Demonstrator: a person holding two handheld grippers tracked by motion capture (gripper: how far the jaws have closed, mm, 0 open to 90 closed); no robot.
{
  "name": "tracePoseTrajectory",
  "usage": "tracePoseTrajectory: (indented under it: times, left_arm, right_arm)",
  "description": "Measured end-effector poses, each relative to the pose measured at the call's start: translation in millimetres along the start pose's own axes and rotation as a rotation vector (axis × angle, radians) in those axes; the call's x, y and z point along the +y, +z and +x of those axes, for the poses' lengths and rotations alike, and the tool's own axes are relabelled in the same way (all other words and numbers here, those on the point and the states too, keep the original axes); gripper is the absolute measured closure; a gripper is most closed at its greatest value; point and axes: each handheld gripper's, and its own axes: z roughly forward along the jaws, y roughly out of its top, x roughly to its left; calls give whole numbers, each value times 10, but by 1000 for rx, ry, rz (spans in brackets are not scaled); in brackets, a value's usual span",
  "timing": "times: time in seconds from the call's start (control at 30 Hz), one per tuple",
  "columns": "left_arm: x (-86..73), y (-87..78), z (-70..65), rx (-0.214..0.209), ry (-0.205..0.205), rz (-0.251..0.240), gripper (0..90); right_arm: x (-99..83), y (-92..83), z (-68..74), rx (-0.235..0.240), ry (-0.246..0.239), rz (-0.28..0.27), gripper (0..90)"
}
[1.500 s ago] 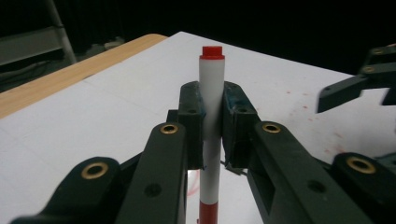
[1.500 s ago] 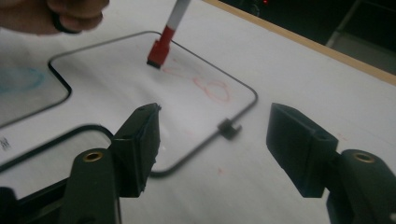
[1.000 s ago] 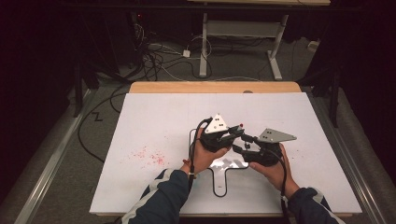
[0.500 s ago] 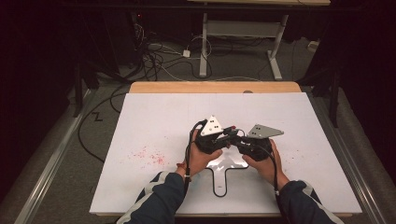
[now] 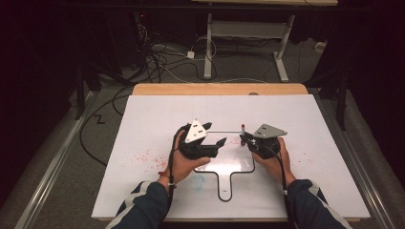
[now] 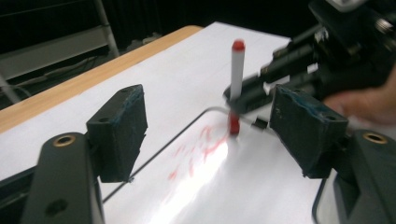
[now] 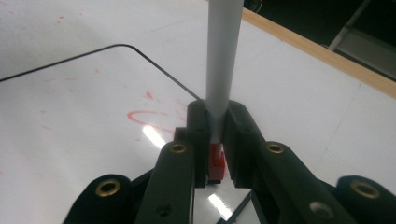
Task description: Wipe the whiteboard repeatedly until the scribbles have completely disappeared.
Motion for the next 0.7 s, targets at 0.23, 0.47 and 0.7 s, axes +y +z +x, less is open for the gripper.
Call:
tracePoseTrajectory:
  times: [0.23,0.47,0.7]
  left_arm:
    - [-476,-425,92,101,27,90,197]
    - [-849,-805,159,157,-48,148,198]
    - [-997,-1008,50,178,-50,170,198]
  right_arm:
    - [-37,54,-75,-34,9,-26,821]
    - [-12,73,-1,8,32,-32,821]
    - [-32,67,-62,2,78,-34,821]
